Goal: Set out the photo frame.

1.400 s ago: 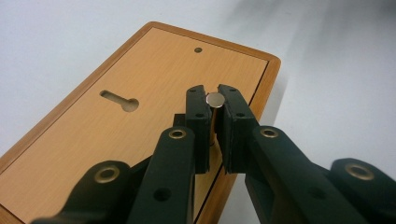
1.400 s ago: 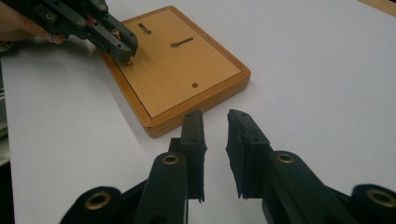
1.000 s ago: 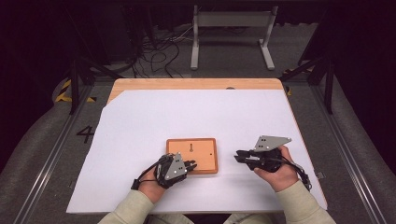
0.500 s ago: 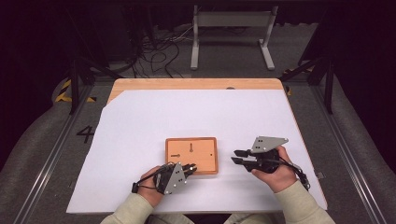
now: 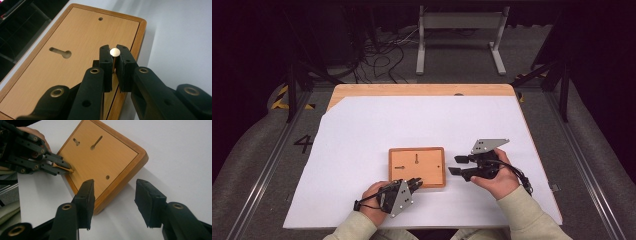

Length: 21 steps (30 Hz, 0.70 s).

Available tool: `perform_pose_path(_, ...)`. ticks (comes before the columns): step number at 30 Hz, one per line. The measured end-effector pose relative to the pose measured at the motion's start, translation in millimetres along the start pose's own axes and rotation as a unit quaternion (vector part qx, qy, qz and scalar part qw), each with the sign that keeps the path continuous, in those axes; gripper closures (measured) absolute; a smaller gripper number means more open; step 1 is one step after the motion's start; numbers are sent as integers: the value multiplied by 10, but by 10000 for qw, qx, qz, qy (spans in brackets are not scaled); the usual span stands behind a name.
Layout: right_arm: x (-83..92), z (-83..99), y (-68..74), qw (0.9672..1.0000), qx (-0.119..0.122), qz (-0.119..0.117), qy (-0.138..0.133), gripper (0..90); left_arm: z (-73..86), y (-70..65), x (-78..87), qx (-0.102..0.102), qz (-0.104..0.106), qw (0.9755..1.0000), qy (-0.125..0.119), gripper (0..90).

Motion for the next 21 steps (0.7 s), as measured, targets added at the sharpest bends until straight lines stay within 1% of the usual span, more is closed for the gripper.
perform_pose_path(2, -40, -32, -17, 10000, -85, 0, -23, 442, 1, -2, 0, 7, -8, 10000, -10, 837)
perform_pose_path(3, -61, -46, -28, 9997, -233, 1, 7, 423, 1, -5, 1, 11, -7, 10000, -5, 838)
perform_pose_path(4, -82, -61, -41, 9994, -338, -25, 49, 422, 1, -7, -1, 29, -11, 10000, -18, 838)
perform_pose_path(8, -190, -118, -107, 9983, -562, -146, 83, 385, 2, -10, -1, 46, 7, 10000, -22, 837)
perform_pose_path(11, -280, -155, -168, 9976, -670, -104, 153, 344, 3, -9, 0, 40, 4, 10000, -17, 838)
perform_pose_path(13, -334, -184, -204, 9974, -684, -56, 215, 324, 4, -9, 1, 53, 8, 10000, -17, 838)
perform_pose_path(15, -385, -211, -220, 9969, -722, -65, 293, 304, 4, -6, 2, 29, 25, 10000, -23, 837)
perform_pose_path(17, -436, -227, -230, 9969, -687, -56, 368, 290, 5, -10, 5, 32, 19, 10000, -19, 838)
perform_pose_path(19, -505, -248, -241, 9963, -710, -82, 471, 275, 5, -7, 3, 27, 22, 10000, -23, 838)
perform_pose_path(21, -528, -254, -251, 9962, -705, -94, 505, 268, 6, -5, 3, 29, 20, 10000, -20, 838)
Point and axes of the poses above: each handheld gripper's, and its own axes: x roughly backward along the jaws, z roughly out of its underside, y roughly to its left, the point moved 1 cm from there along -x, roughly forward along the jaws, and after that the axes turned 4 degrees about -y, right-handed, at the moved point
